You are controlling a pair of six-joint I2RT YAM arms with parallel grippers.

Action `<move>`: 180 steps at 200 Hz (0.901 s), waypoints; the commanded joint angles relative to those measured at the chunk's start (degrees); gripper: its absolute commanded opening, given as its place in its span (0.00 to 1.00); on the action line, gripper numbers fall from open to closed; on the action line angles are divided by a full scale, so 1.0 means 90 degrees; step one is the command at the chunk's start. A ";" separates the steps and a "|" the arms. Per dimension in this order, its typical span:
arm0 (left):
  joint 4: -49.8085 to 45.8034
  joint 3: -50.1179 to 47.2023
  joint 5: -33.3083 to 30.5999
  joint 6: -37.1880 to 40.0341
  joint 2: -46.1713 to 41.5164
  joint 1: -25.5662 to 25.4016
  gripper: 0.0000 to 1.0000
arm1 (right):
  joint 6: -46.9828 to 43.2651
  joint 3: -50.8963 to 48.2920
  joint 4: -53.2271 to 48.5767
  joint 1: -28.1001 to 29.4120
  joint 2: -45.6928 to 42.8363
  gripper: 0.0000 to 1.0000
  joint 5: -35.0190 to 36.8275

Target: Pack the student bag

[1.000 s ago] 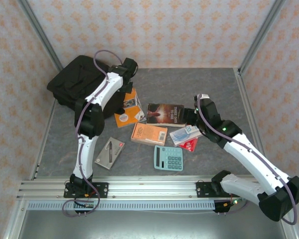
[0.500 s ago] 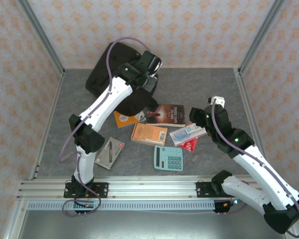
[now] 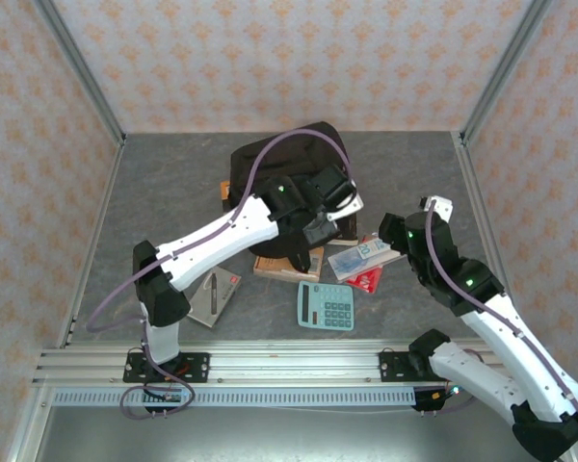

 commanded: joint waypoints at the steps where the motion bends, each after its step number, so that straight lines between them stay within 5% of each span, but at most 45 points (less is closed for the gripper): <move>1: 0.0279 -0.0398 -0.0068 0.0388 -0.0416 -0.0223 0.00 | 0.0212 -0.0009 -0.0228 -0.0205 0.0008 0.77 -0.0158; 35: 0.0328 -0.1074 -0.0377 0.0424 -0.0381 -0.0693 0.00 | 0.0502 -0.0009 -0.0173 -0.0844 0.0402 0.78 -0.1060; 70: 0.0436 -0.1570 -0.0204 0.0209 -0.0343 -0.0709 0.01 | 0.0891 0.0064 0.0350 -0.1755 0.1179 0.80 -0.2901; 136: 0.0765 -0.2266 0.0271 -0.0394 -0.1155 -0.0710 0.43 | 0.2097 0.0609 0.1228 -0.2176 0.2968 0.75 -0.4211; 152: 0.1051 -0.2102 0.0268 -0.0863 -0.1273 -0.0611 0.50 | 0.2171 0.0773 0.1406 -0.2193 0.3388 0.71 -0.4367; 180: 0.1405 -0.1396 0.0535 -0.2530 -0.0986 0.0042 0.44 | 0.2159 0.1107 0.1565 -0.2186 0.4158 0.68 -0.4653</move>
